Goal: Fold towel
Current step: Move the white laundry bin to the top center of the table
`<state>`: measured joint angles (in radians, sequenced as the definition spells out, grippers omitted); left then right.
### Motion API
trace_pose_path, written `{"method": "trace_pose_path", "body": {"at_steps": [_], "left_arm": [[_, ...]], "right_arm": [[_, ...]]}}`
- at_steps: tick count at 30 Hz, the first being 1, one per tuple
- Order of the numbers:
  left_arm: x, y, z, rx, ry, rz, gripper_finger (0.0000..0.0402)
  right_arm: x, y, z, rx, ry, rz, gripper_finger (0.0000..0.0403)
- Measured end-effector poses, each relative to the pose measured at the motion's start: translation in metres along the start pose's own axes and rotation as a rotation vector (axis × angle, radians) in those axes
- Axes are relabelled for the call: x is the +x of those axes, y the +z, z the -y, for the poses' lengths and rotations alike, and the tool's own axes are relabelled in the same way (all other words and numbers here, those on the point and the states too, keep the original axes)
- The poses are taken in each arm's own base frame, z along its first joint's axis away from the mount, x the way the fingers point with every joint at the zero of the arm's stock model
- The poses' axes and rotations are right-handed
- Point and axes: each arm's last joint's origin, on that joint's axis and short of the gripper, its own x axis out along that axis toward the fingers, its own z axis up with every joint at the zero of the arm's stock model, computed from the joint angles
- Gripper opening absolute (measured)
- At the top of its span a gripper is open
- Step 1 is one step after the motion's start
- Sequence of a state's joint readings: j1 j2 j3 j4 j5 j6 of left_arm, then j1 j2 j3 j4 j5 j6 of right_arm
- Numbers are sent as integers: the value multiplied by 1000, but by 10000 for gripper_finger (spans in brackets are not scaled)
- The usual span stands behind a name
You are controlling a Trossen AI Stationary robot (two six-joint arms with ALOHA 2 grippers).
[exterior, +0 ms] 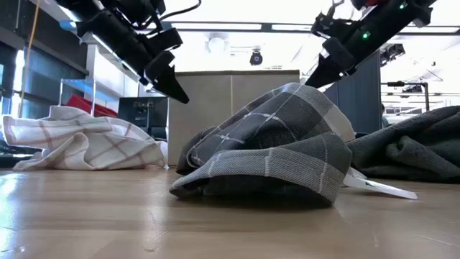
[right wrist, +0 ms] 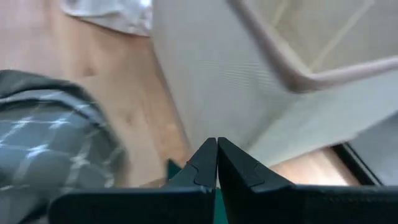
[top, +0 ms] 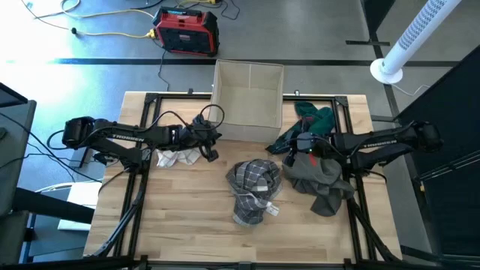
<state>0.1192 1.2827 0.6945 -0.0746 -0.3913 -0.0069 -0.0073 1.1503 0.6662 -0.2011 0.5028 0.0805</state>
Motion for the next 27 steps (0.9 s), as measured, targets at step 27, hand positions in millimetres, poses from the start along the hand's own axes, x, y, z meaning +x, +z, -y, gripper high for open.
{"method": "trace_pose_path", "body": {"at_steps": [27], "left_arm": [[-37, -4, 3, -81, -103, -48, 0]], "right_arm": [[9, 3, -6, 166, 151, 5, 0]]}}
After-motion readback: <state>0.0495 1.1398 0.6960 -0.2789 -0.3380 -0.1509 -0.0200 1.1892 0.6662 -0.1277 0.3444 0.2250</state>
